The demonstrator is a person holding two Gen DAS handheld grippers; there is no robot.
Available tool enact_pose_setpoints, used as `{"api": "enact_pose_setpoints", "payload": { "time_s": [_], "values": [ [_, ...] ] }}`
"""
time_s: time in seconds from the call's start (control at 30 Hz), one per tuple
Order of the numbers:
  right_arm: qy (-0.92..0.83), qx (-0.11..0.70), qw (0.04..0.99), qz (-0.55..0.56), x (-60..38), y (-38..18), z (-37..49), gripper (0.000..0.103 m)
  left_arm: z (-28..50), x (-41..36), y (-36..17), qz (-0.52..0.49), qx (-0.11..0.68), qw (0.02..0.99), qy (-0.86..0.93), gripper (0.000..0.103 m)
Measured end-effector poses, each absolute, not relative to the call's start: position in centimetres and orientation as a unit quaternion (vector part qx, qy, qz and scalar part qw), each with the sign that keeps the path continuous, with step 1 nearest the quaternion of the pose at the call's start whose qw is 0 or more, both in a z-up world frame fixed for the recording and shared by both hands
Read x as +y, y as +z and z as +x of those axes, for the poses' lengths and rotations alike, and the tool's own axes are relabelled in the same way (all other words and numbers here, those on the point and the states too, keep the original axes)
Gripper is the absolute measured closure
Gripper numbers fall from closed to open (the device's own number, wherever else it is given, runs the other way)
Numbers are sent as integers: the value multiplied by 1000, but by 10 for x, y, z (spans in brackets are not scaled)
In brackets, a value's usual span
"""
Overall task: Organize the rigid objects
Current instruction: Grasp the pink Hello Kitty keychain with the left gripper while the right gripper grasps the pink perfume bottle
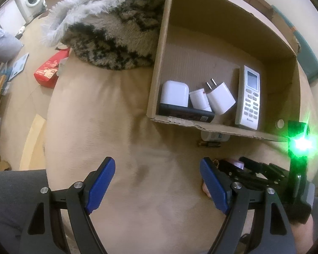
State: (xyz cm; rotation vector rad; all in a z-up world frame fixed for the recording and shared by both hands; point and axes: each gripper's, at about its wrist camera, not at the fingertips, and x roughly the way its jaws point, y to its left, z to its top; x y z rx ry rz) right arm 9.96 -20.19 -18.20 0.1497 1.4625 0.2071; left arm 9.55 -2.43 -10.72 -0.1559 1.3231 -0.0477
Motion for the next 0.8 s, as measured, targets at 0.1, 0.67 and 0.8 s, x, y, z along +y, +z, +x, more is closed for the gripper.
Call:
{"api": "enact_pose_setpoints", "payload": {
  "time_s": [0.1, 0.67, 0.8],
  "values": [
    [102, 663, 739, 62, -199, -178, 97, 57, 96, -21, -109, -75, 614, 785, -17, 23],
    [52, 659, 729, 178, -245, -173, 95, 89, 100, -93, -153, -17, 662, 740, -119, 23],
    [48, 659, 725, 193, -244, -172, 94, 89, 103, -115, -168, -10, 667, 730, -148, 23]
  ]
}}
